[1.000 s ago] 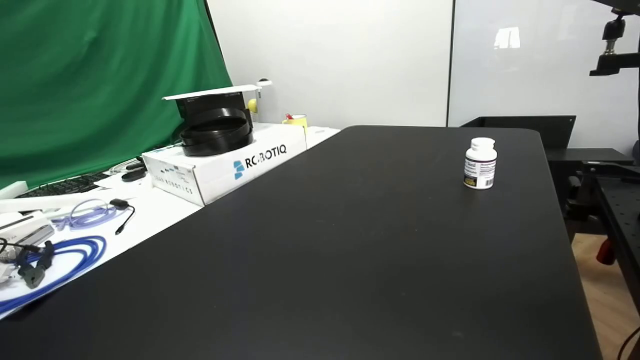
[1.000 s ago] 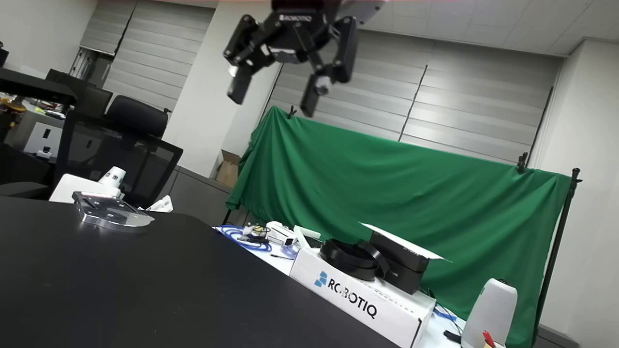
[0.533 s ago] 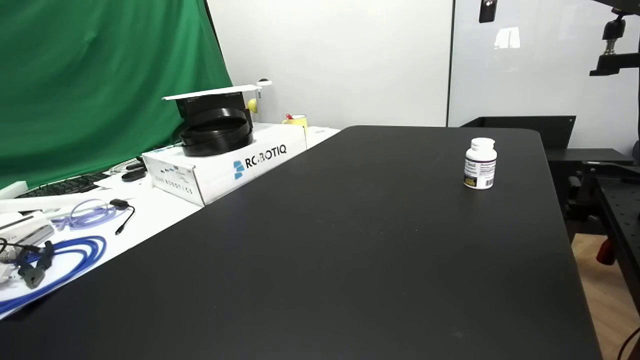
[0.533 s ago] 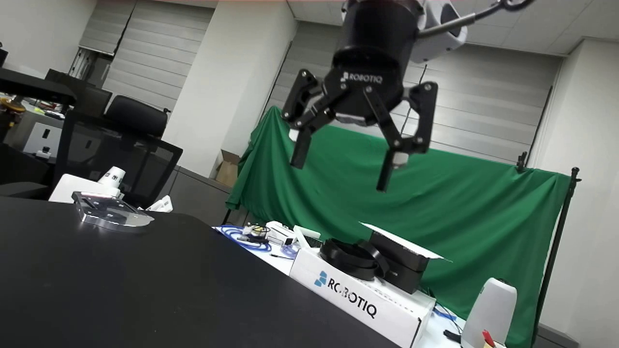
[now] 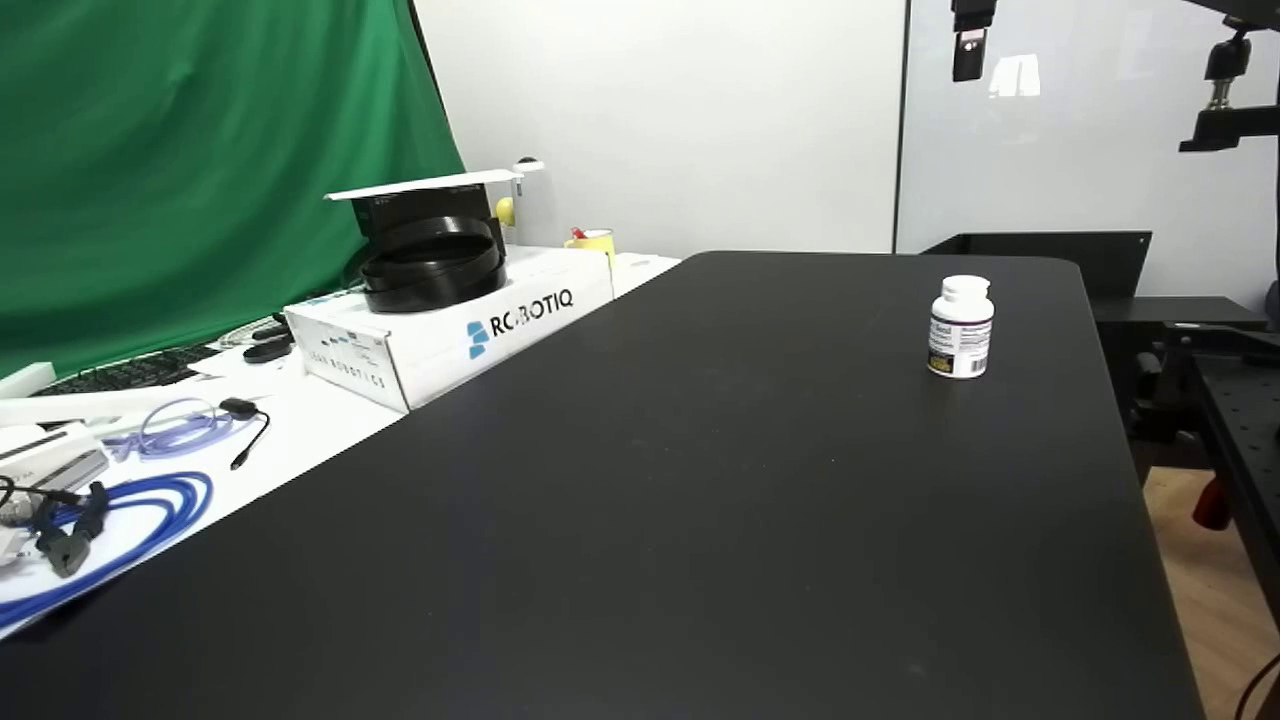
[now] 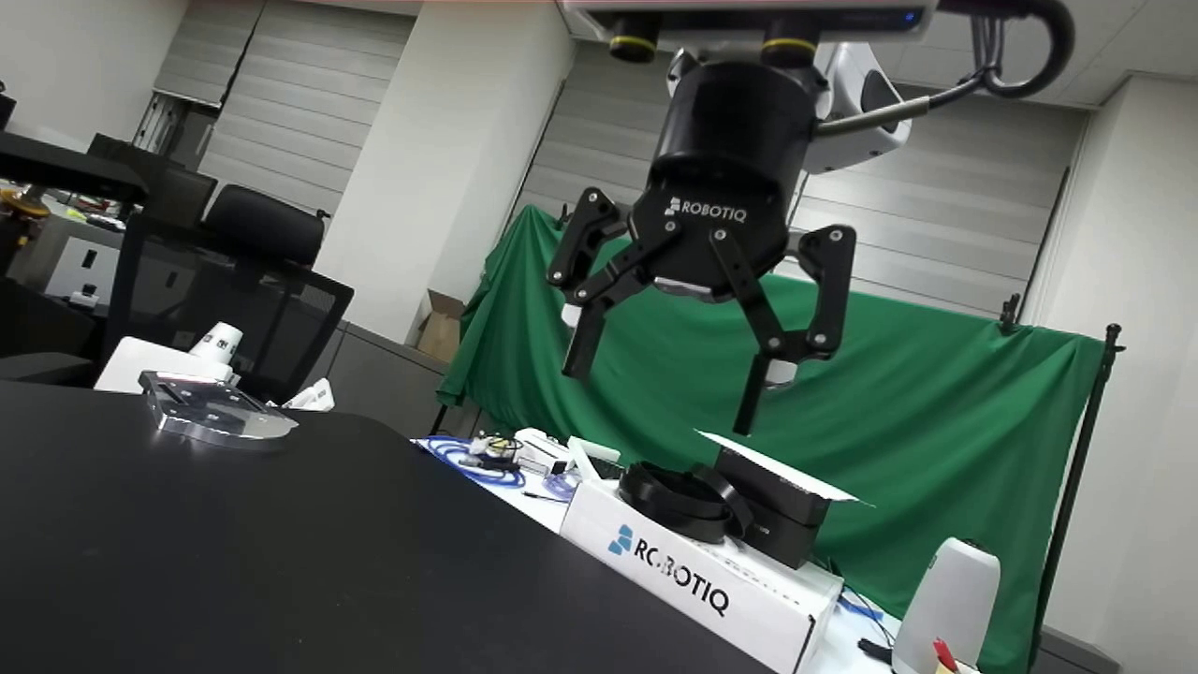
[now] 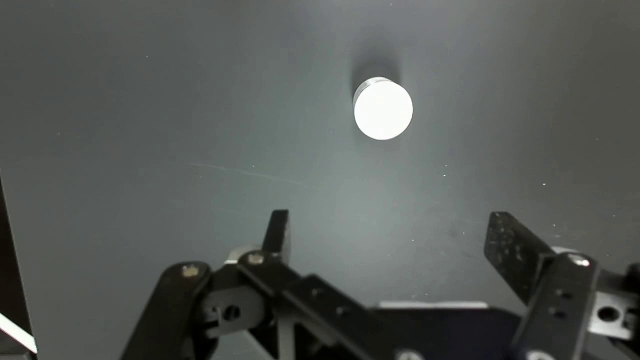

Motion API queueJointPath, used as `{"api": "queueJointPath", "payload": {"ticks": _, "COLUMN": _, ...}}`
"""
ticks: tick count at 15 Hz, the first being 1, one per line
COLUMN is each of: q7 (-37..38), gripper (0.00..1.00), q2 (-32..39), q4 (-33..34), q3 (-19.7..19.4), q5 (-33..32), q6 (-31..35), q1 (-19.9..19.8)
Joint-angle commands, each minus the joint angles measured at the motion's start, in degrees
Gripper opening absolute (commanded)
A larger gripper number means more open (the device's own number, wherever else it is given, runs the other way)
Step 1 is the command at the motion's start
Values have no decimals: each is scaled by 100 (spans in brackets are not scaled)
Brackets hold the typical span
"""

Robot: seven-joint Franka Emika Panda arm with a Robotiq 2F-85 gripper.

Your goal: Pick up the vial and move it forward

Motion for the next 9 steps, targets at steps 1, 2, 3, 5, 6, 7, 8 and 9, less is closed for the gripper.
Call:
{"api": "queueJointPath", "payload": {"ticks": 1, "q7": -27, "gripper": 100, "q2": -3, "q4": 5, "q3": 82, "q5": 38, "q6": -7, "q1": -86}}
{"api": "queueJointPath", "payload": {"ticks": 2, "q7": -27, "gripper": 100, "q2": -9, "q4": 5, "q3": 82, "q5": 38, "q6": -7, "q1": -86}}
{"api": "queueJointPath", "payload": {"ticks": 3, "q7": -27, "gripper": 100, "q2": -11, "q4": 5, "q3": 81, "q5": 38, "q6": -7, "q1": -86}}
{"api": "queueJointPath", "payload": {"ticks": 5, "q7": 66, "gripper": 100, "q2": 13, "q4": -164, "q3": 109, "q5": 64, "q6": 258, "q1": -63}}
{"api": "queueJointPath", "payload": {"ticks": 6, "q7": -22, "gripper": 100, "q2": 30, "q4": -238, "q3": 99, "q5": 102, "q6": 381, "q1": -26}}
{"api": "queueJointPath", "payload": {"ticks": 7, "q7": 97, "gripper": 100, "q2": 95, "q4": -299, "q3": 146, "q5": 93, "q6": 453, "q1": -35}}
{"api": "queueJointPath", "payload": {"ticks": 8, "q7": 97, "gripper": 100, "q2": 120, "q4": -371, "q3": 165, "q5": 110, "q6": 511, "q1": -29}}
{"api": "queueJointPath", "payload": {"ticks": 9, "q7": 122, "gripper": 100, "q2": 156, "q4": -456, "q3": 189, "q5": 101, "q6": 605, "q1": -39}}
